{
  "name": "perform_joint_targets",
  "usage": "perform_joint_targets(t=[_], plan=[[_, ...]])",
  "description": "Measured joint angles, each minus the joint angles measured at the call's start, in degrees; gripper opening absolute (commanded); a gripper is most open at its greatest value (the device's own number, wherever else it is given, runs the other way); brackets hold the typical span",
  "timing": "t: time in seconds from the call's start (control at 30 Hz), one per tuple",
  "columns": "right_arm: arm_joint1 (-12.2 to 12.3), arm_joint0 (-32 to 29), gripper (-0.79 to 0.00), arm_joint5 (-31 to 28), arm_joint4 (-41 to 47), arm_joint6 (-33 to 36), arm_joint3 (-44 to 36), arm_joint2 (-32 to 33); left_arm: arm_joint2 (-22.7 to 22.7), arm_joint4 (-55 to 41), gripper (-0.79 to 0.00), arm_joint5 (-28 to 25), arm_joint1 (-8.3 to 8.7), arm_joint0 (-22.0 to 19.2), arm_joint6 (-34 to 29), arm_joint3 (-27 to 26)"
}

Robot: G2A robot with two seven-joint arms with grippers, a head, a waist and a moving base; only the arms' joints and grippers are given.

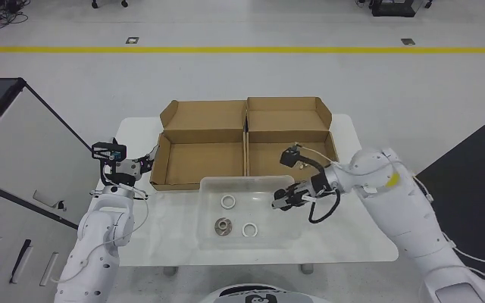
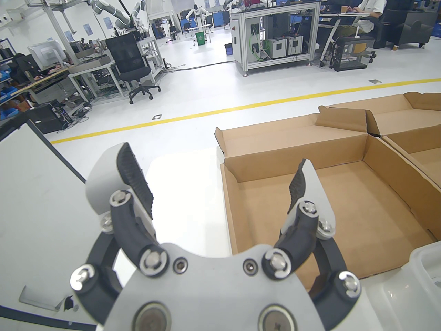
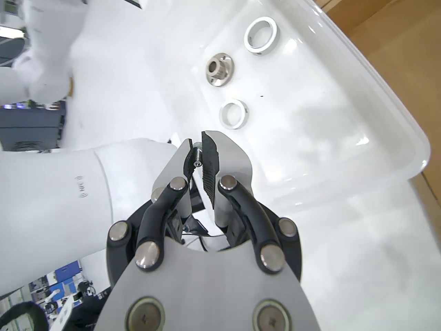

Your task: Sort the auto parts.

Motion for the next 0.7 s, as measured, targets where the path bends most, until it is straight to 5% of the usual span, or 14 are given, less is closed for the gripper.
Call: perform_joint_targets(t=[0.43, 0.7], plan=[[-0.1, 0.0, -0.785, -1.4, 40.3, 2.6, 2.4, 1.1, 0.0, 0.0, 0.0, 0.0, 0.0, 0.0, 0.0, 0.0], [-1.6, 4.6, -0.785, -0.9, 55.5, 3.0, 3.3, -1.6, 0.0, 0.0, 0.0, 0.0, 0.0, 0.0, 0.0, 0.0]])
